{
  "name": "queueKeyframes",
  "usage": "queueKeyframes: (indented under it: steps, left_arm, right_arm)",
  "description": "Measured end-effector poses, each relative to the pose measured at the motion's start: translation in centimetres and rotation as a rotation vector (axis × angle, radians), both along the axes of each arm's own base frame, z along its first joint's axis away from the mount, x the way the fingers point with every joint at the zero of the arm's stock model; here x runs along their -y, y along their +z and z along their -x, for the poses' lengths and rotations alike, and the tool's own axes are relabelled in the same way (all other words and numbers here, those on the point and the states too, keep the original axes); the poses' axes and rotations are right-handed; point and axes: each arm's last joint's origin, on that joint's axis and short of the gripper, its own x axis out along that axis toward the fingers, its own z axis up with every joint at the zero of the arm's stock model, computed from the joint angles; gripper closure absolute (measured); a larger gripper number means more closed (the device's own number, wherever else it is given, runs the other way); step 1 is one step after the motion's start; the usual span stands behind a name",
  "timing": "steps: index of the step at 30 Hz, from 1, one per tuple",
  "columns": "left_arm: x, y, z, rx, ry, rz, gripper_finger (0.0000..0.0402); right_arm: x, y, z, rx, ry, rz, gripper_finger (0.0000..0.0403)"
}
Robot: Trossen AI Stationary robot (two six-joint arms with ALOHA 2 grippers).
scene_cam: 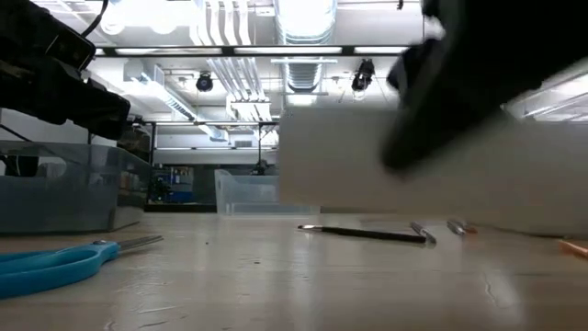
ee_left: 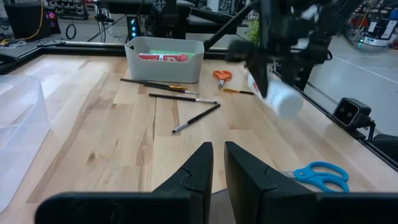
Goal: Pick & Place Paint Supplies
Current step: Put the white paint bottle into the gray bin
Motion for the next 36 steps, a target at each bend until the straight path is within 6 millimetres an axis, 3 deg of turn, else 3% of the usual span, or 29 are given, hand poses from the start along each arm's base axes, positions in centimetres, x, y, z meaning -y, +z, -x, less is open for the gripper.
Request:
queueKeyframes:
  steps: [9, 17, 29, 36]
  left_arm:
    - [0.0, 0.0, 0.0, 0.000, 0.000, 0.000, 0.0351]
    - [0.0, 0.0, 0.0, 0.000, 0.000, 0.000, 0.0351]
    - [0.0, 0.0, 0.0, 0.000, 0.000, 0.000, 0.0351]
    - [0.0, 0.0, 0.0, 0.000, 0.000, 0.000, 0.0351]
  right_arm:
    - [2.3, 4.7, 2.2, 0.121, -0.387, -0.037, 0.0213]
    - [4.9, 6.9, 5.3, 0.120, -0.738, -0.100, 0.0213]
    - [8.1, 7.9, 9.7, 0.078, -1.179, 0.027, 0.0213]
    - [8.8, 8.0, 10.8, 0.025, -1.296, 0.047, 0.0213]
